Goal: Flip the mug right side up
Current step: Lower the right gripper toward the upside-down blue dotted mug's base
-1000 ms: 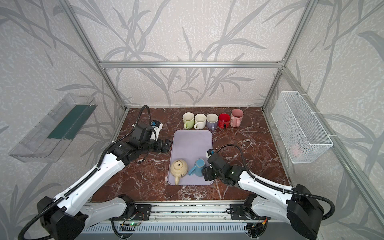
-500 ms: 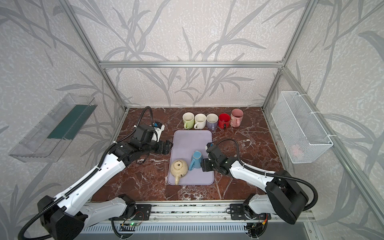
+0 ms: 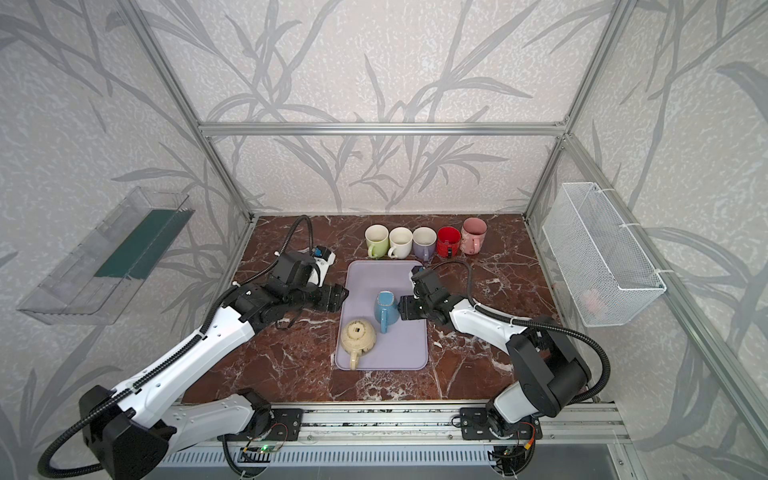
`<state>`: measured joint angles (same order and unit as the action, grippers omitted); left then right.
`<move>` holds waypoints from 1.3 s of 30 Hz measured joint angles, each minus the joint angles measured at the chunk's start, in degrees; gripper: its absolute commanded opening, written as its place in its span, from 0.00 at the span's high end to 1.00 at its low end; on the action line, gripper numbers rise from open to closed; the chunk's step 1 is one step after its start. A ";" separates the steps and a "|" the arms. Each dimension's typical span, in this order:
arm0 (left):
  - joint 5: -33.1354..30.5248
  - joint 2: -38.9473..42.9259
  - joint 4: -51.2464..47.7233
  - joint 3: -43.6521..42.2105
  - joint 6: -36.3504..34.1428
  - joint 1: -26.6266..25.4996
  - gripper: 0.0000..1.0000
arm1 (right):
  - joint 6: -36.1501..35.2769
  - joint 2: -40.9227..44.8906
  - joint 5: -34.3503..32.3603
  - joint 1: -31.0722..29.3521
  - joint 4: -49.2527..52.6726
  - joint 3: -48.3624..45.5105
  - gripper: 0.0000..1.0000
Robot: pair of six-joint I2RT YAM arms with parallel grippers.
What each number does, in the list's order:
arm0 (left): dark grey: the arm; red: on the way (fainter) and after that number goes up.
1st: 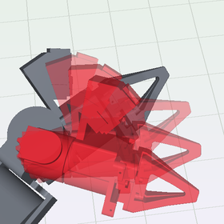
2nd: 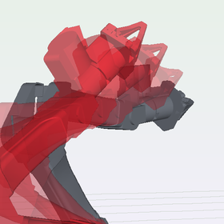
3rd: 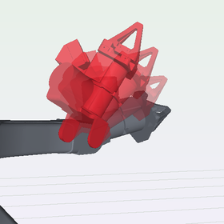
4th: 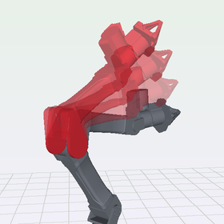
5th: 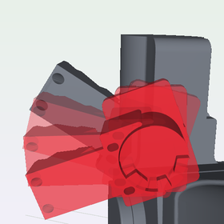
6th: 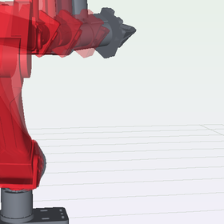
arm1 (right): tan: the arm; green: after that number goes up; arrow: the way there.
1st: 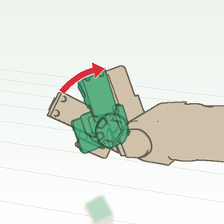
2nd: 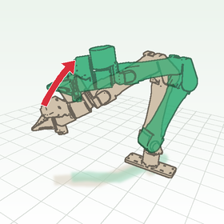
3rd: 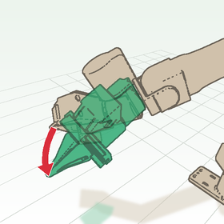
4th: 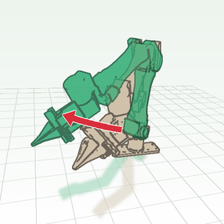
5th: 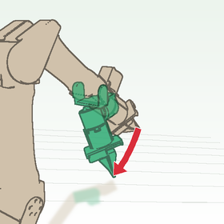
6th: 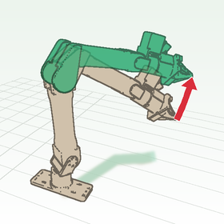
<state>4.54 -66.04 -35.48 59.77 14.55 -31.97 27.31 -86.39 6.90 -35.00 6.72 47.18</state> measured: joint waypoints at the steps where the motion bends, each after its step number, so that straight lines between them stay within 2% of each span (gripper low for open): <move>1: 0.00 0.00 -0.02 0.00 0.00 -0.02 0.20 | -0.17 0.26 -0.24 -0.17 0.24 0.26 0.36; 8: -0.35 0.31 -0.04 0.00 -0.02 -0.20 0.17 | -0.46 5.73 -3.06 -2.36 4.92 0.22 0.36; 14: -1.51 2.03 -0.02 -0.02 -0.02 -0.20 0.15 | 1.75 11.41 -6.93 -7.76 6.82 -1.03 0.36; 18: -2.05 3.34 -0.02 -0.04 -0.02 -0.20 0.14 | 4.48 12.22 -10.19 -11.52 7.67 -1.31 0.36; 23: -2.40 4.39 -0.02 -0.04 -0.02 -0.22 0.14 | 7.96 11.45 -13.81 -14.67 8.37 -1.01 0.38; 32: -2.99 5.31 -0.02 -0.07 -0.02 -0.24 0.14 | 12.31 4.72 -18.53 -18.60 9.03 3.08 0.38; 39: -3.06 5.31 -0.04 -0.07 -0.04 -0.24 0.14 | 13.27 0.55 -20.02 -19.21 8.96 5.60 0.38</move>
<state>1.48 -60.73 -35.53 59.70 14.50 -32.21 40.58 -85.84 -13.13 -54.22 15.68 52.77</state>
